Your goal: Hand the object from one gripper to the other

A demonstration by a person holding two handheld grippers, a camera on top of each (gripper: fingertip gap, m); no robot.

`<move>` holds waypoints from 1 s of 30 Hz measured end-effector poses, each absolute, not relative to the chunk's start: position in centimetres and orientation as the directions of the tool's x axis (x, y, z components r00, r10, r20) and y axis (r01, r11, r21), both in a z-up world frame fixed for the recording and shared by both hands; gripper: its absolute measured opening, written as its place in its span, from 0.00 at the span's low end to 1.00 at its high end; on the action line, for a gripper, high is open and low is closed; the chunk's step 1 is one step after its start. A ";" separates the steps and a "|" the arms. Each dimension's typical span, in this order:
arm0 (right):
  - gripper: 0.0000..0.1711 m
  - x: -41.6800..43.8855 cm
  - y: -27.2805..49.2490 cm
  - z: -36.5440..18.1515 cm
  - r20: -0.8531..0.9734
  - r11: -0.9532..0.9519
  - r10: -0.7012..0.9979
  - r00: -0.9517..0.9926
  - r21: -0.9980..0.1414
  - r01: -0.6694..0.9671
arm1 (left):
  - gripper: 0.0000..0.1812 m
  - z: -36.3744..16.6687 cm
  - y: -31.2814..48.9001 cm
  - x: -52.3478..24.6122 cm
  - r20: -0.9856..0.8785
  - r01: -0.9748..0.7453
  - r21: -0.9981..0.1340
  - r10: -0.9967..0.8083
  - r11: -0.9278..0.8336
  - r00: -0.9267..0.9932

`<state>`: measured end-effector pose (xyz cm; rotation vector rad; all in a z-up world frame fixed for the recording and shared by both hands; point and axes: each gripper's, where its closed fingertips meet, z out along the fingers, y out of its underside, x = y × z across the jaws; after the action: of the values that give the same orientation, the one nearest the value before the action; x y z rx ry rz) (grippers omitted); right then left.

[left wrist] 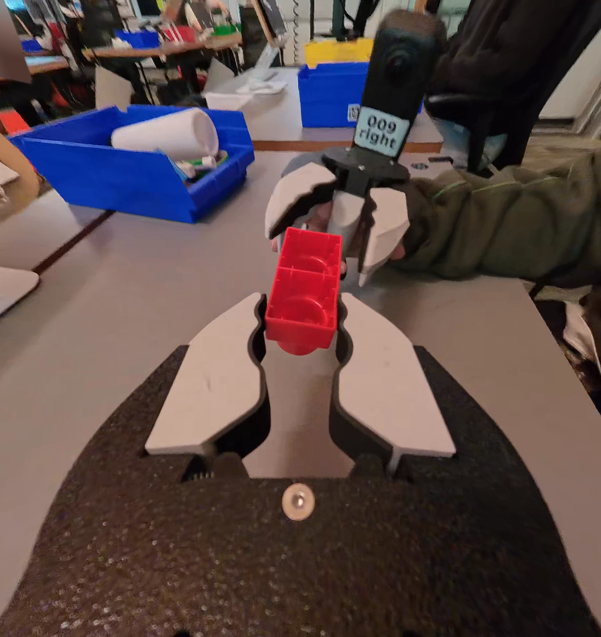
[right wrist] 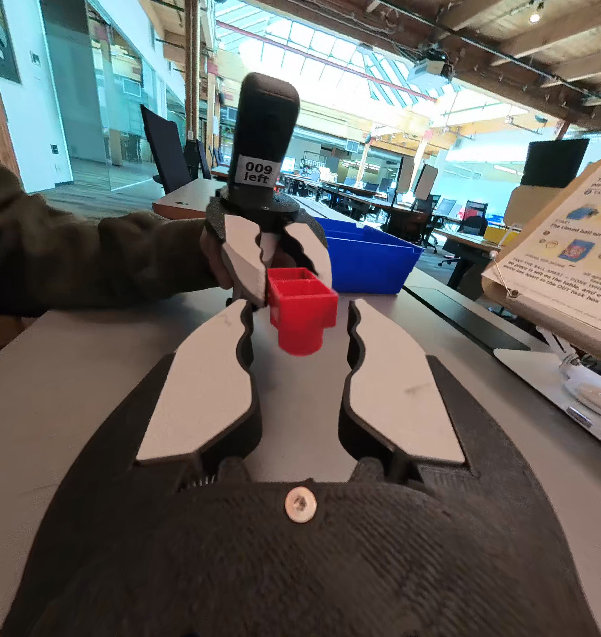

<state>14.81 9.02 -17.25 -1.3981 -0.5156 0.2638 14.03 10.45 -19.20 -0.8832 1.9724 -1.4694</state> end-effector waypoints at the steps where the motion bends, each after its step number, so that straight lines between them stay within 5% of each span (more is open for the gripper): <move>1: 0.29 14.8 9.1 -17.4 0.180 0.153 0.472 0.863 -0.981 0.120 | 0.20 -19.7 10.2 13.9 -0.031 -0.205 -0.953 -0.747 0.222 -0.664; 3: 0.20 14.6 8.9 -17.7 0.149 0.126 0.511 0.846 -0.987 0.098 | 0.20 -20.1 10.0 13.9 -0.043 -0.212 -0.946 -0.742 0.245 -0.669; 9: 0.20 15.3 9.3 -17.8 -0.102 -0.023 0.556 0.825 -0.994 -0.107 | 0.21 -19.2 10.3 14.5 -0.113 -0.104 -0.968 -0.765 0.229 -0.633; 12: 0.20 16.7 9.8 -17.4 -0.305 -0.079 0.527 0.793 -0.947 -0.311 | 0.32 -19.3 11.1 15.2 -0.309 -0.012 -0.926 -0.778 0.377 -0.546; 17: 0.20 19.0 9.7 -17.8 -0.600 -0.198 0.505 0.620 -0.780 -0.594 | 0.38 -17.9 11.1 15.8 -0.748 0.194 -0.658 -0.603 0.728 -0.277; 21: 0.19 18.6 9.5 -17.9 -0.643 -0.247 0.526 0.557 -0.742 -0.623 | 0.34 -19.2 11.3 16.4 -0.880 0.153 -0.461 -0.428 0.874 -0.207; 24: 0.20 17.5 9.6 -18.7 -0.612 -0.291 0.528 0.588 -0.781 -0.552 | 0.27 -19.8 11.0 16.2 -0.874 0.160 -0.459 -0.411 0.874 -0.258; 30: 0.20 17.5 9.6 -17.9 -0.552 -0.200 0.556 0.622 -0.815 -0.544 | 0.26 -19.7 10.8 15.8 -0.635 0.083 -0.737 -0.647 0.670 -0.422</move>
<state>17.45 9.64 -17.91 -1.4662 -0.0105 0.9949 15.83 10.83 -19.68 -0.4468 1.8386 -0.8719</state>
